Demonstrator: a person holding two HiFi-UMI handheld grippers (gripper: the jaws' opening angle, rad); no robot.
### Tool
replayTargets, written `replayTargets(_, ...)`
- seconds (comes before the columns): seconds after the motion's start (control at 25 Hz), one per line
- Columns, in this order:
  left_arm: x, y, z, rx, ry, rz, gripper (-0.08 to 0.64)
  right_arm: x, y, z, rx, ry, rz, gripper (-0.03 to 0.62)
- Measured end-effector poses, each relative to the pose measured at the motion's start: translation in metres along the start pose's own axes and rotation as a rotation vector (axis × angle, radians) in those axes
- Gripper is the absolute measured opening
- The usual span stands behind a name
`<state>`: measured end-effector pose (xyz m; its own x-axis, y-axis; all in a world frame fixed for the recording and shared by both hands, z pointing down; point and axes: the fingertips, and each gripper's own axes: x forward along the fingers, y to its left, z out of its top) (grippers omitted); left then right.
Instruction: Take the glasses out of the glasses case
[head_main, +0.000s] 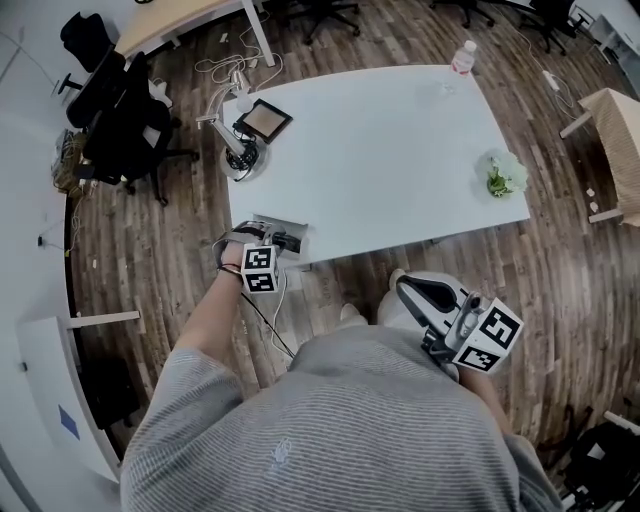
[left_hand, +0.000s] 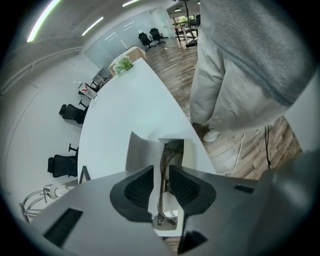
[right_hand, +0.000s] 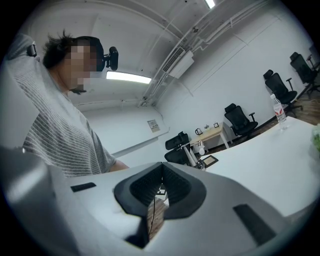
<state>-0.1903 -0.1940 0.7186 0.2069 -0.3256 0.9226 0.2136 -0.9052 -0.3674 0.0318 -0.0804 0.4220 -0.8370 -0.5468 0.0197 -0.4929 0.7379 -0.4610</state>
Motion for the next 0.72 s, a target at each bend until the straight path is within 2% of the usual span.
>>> replayTargets(0.44, 0.013, 0.000, -0.005, 0.080, 0.078, 0.004, 0.067, -0.003, -0.005, 0.001, 0.014, -0.003, -0.025, 0.015)
replayTargets(0.52, 0.014, -0.001, -0.005, 0.084, 0.080, 0.002, 0.040, -0.002, -0.006, 0.001, 0.016, -0.004, -0.027, 0.014)
replayTargets(0.72, 0.013, -0.002, -0.002, 0.080, 0.075, 0.024, 0.037, -0.001, -0.006, 0.001, 0.022, -0.008, -0.026, 0.015)
